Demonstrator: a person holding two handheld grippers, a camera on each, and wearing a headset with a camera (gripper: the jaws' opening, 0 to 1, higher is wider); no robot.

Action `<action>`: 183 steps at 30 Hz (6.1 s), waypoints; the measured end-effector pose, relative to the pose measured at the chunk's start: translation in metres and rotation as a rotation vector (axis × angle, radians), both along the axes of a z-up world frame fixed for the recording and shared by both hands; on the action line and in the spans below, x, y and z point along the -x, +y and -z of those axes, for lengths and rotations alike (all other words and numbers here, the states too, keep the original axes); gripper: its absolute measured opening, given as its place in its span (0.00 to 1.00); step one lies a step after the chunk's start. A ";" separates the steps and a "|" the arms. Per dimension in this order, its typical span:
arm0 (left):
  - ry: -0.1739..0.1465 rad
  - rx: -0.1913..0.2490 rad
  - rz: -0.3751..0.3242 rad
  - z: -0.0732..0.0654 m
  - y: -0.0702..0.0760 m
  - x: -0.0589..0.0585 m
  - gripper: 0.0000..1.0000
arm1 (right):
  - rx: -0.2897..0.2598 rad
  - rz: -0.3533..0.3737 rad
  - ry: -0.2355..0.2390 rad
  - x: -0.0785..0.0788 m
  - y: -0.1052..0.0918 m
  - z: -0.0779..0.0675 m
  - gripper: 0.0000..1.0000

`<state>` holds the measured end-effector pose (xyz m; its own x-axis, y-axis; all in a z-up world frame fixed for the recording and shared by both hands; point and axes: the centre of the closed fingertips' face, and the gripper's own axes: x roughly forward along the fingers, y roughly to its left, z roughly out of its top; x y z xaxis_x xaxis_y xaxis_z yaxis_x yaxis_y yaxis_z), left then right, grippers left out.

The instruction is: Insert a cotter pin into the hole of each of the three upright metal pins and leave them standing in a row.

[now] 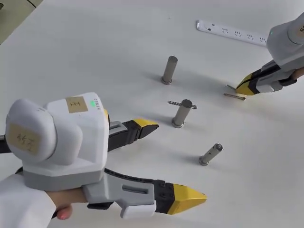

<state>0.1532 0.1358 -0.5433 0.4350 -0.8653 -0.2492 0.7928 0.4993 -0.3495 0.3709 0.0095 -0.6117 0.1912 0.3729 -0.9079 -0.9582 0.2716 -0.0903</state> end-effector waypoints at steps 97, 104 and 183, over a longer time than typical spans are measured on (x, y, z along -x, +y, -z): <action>0.259 0.085 0.098 -0.051 -0.058 -0.052 0.06 | -0.291 -0.196 -0.463 0.174 0.070 -0.119 0.00; 0.267 0.086 0.110 -0.052 -0.059 -0.049 0.03 | -0.280 -0.207 -0.468 0.176 0.071 -0.118 0.00; -0.254 -0.132 0.455 -0.057 -0.055 0.000 0.00 | -0.528 -0.096 -0.117 0.210 0.074 -0.095 0.00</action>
